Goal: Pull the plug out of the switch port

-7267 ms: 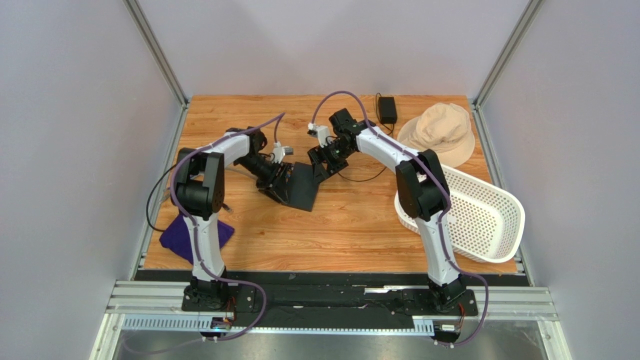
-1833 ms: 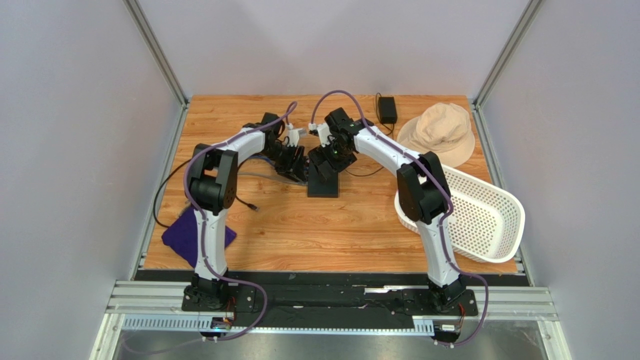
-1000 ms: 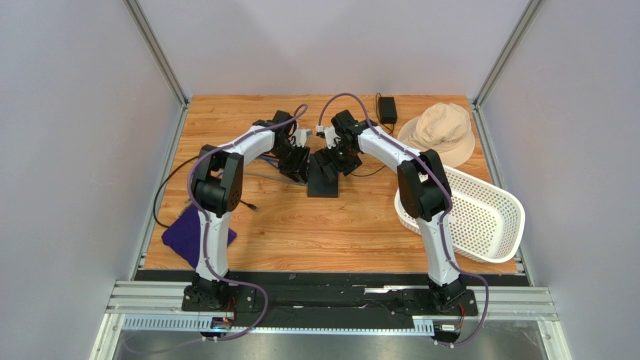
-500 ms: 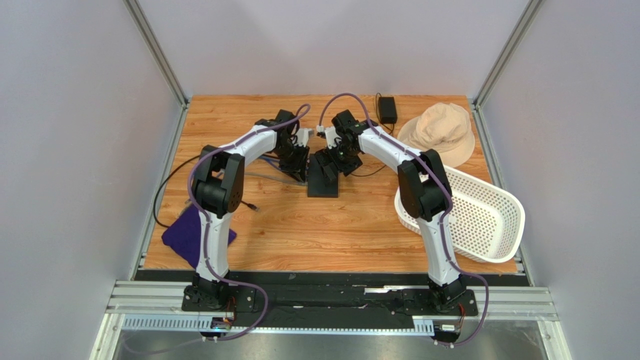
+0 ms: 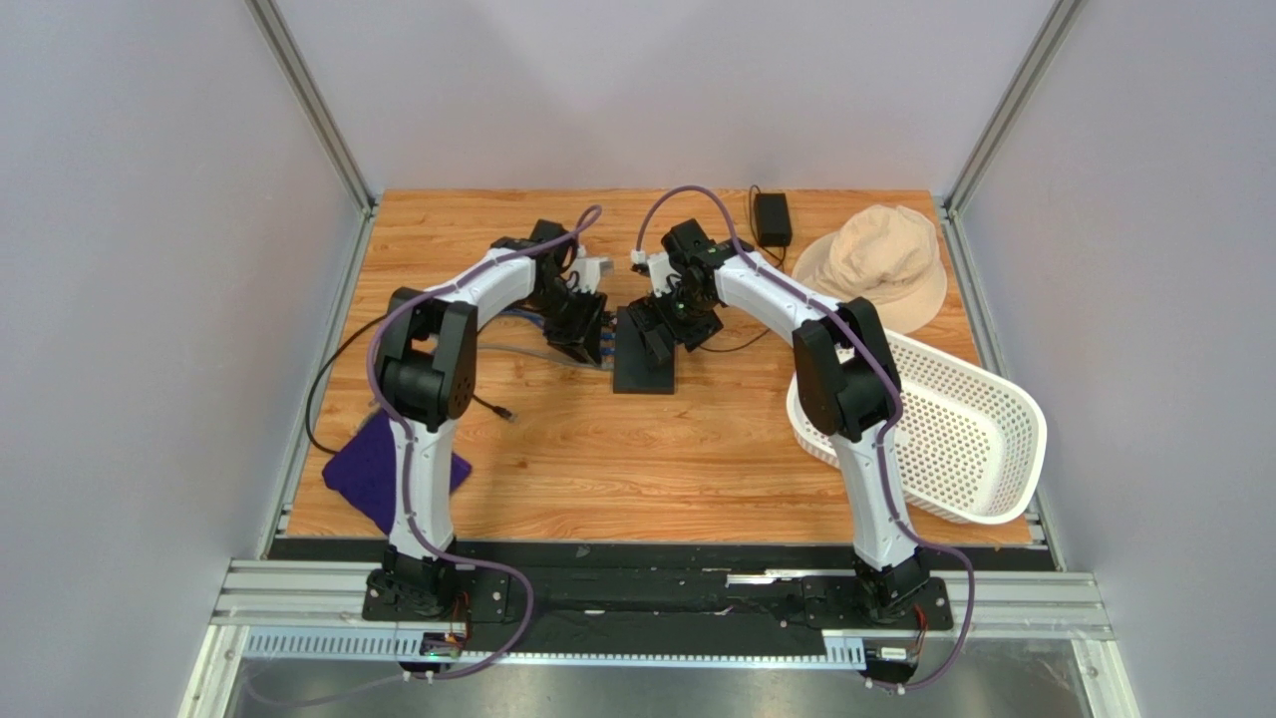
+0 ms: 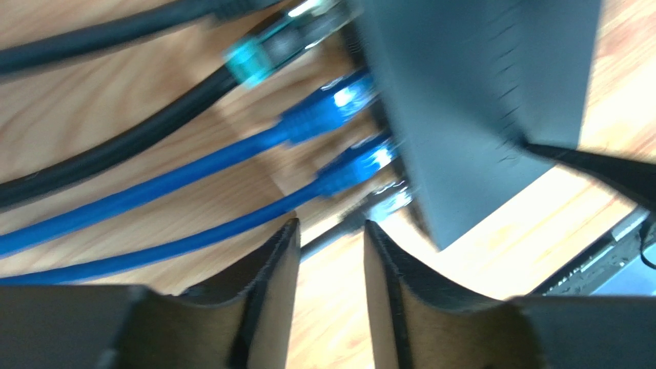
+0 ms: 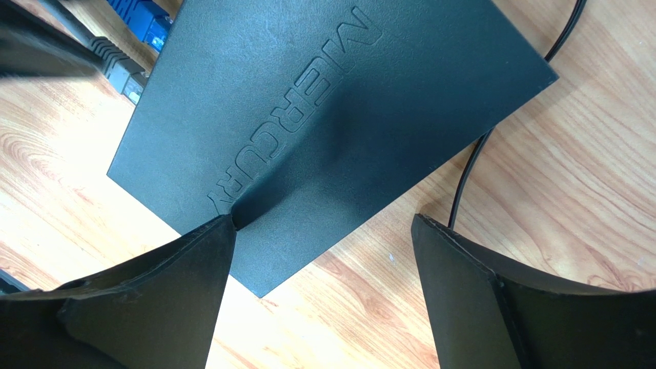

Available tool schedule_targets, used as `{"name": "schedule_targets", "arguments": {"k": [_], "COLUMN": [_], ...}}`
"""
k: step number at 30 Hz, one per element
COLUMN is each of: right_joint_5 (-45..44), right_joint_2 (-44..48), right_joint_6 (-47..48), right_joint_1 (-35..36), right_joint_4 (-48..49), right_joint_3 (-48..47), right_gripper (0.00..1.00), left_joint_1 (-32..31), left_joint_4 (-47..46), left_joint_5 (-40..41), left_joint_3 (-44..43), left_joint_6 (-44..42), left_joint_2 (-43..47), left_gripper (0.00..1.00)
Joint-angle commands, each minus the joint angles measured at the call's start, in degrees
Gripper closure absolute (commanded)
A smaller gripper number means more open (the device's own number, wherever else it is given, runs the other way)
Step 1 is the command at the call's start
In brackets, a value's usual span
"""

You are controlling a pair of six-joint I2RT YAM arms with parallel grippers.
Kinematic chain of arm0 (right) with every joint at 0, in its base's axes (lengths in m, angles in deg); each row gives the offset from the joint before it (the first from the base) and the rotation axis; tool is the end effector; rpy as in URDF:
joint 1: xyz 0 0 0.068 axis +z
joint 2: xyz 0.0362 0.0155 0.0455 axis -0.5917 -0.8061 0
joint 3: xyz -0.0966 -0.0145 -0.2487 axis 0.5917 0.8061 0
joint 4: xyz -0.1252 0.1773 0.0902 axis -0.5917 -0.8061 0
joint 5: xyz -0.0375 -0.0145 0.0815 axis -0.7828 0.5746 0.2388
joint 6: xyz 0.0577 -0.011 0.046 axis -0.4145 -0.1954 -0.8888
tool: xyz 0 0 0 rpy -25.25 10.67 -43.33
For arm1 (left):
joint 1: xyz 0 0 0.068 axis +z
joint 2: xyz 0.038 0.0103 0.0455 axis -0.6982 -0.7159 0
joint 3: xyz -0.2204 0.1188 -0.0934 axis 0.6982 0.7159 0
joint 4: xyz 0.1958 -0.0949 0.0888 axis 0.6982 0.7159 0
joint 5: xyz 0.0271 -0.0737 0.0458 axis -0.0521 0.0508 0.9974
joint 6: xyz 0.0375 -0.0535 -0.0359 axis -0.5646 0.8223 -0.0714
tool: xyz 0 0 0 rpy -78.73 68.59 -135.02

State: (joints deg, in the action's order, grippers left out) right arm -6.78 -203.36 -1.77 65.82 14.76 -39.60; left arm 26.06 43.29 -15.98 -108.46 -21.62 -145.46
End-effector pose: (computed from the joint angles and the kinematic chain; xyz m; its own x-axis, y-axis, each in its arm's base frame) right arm 0.3778 0.2352 0.1574 -0.7716 -0.5484 -0.3221 -0.6278 0.7379 0.2476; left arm 0.3851 -0.1568 0.1477 -0.9236 0.3004 -0.2381 0.3787 0.8117 -0.4446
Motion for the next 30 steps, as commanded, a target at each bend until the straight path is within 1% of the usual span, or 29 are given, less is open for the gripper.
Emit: {"name": "schedule_targets", "arguments": {"k": [1,3,5,8,11,14,15,17,21,30], "right_joint_5": [-2.56,-2.56,-2.56,-2.47,-1.94,-2.03,-2.20,-2.29,-2.30,-1.94], "right_joint_2": [2.27,2.18,1.75,1.22,1.04,0.60,0.52,0.51,0.43,0.08], "right_joint_6": [0.87,1.58,2.54,3.60,3.95,4.13,4.39,4.92,5.27,5.18], "right_joint_1": [-0.01,0.43,1.04,1.92,2.45,2.72,2.63,2.54,2.54,2.54], "right_joint_4": [0.69,0.43,0.17,-0.19,-0.36,-0.36,-0.36,-0.54,-0.54,-0.98], "right_joint_3": [-0.41,-2.60,-3.93,-5.16,-4.38,-2.71,-2.36,-2.09,-2.53,-2.09], "right_gripper": [0.12,0.12,0.12,0.12,0.12,0.12,0.12,0.12,0.12,0.11], "left_joint_1": [4.59,5.73,6.17,6.44,6.53,6.44,6.44,6.44,6.27,4.33], "left_joint_4": [-1.87,-3.99,-6.28,-7.61,-9.54,-8.14,-5.87,-4.62,-4.00,-2.77], "left_joint_5": [-5.21,-6.72,-7.43,-11.11,-13.13,-15.68,-16.82,-17.71,-21.05,-20.88], "left_joint_3": [4.75,7.38,8.18,7.84,6.52,2.06,0.99,-0.42,0.54,2.03], "left_joint_6": [-2.52,-2.86,-4.53,-7.52,-7.35,-6.82,-6.91,-6.91,-6.74,-7.88], "left_joint_2": [7.17,9.36,9.64,8.41,6.22,2.36,1.21,-0.64,-1.17,-1.97], "left_gripper": [0.51,0.48,0.47,0.45,0.44,0.44,0.44,0.44,0.44,0.44]}}
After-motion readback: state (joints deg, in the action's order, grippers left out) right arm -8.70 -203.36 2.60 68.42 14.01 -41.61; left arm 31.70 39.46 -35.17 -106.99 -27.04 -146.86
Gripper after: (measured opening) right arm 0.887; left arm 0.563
